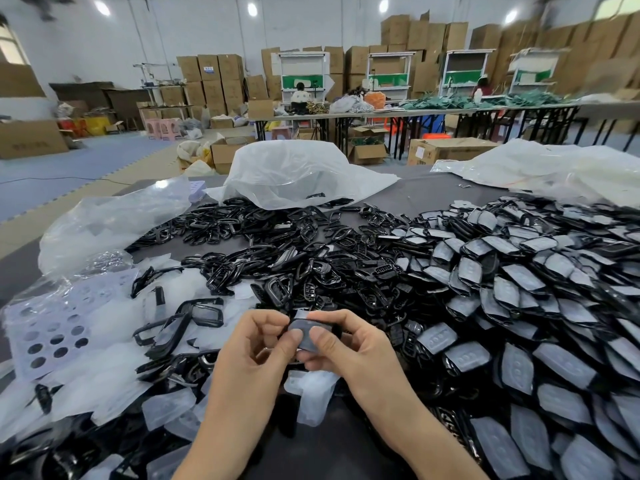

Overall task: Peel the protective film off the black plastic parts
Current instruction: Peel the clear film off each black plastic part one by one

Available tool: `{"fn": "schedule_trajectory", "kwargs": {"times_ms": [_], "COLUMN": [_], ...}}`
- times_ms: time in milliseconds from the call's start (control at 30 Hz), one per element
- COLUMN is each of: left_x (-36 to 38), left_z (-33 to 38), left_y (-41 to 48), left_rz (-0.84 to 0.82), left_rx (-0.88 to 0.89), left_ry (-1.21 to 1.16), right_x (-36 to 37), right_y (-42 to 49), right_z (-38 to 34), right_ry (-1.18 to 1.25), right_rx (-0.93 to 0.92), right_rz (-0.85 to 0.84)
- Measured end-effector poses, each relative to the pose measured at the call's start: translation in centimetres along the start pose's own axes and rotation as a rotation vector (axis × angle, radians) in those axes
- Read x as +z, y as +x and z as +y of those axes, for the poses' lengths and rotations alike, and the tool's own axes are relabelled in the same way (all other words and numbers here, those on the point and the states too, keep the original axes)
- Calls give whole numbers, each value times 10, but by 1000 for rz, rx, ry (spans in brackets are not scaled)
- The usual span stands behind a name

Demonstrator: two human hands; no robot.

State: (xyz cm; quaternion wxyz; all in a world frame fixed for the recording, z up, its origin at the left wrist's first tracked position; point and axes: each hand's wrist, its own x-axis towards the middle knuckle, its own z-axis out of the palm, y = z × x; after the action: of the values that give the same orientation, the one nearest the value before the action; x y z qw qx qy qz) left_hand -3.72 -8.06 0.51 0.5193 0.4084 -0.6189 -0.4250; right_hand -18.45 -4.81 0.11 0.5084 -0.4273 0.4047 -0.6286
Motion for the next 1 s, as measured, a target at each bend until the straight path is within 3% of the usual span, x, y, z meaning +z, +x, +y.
{"fn": "schedule_trajectory", "kwargs": {"times_ms": [233,500,700,1000], "left_x": [-3,1,5,6], "left_z": [-2,-10,-2,-8], "left_y": [2,1,1,-3], "left_rz": [-142,-218,-171,-126], "left_rx": [-154,-190,-304,-158], "left_ry": [-278,-198,-518,-116], "right_x": [-2,5,0,1], "right_y": [0,-1,2,0], "right_z": [-1,12,10,11], "right_ry": [-22,-40,-27,-61], "right_rx": [-17,-35,-55,-18], "right_rz": [49,31,115,-1]}}
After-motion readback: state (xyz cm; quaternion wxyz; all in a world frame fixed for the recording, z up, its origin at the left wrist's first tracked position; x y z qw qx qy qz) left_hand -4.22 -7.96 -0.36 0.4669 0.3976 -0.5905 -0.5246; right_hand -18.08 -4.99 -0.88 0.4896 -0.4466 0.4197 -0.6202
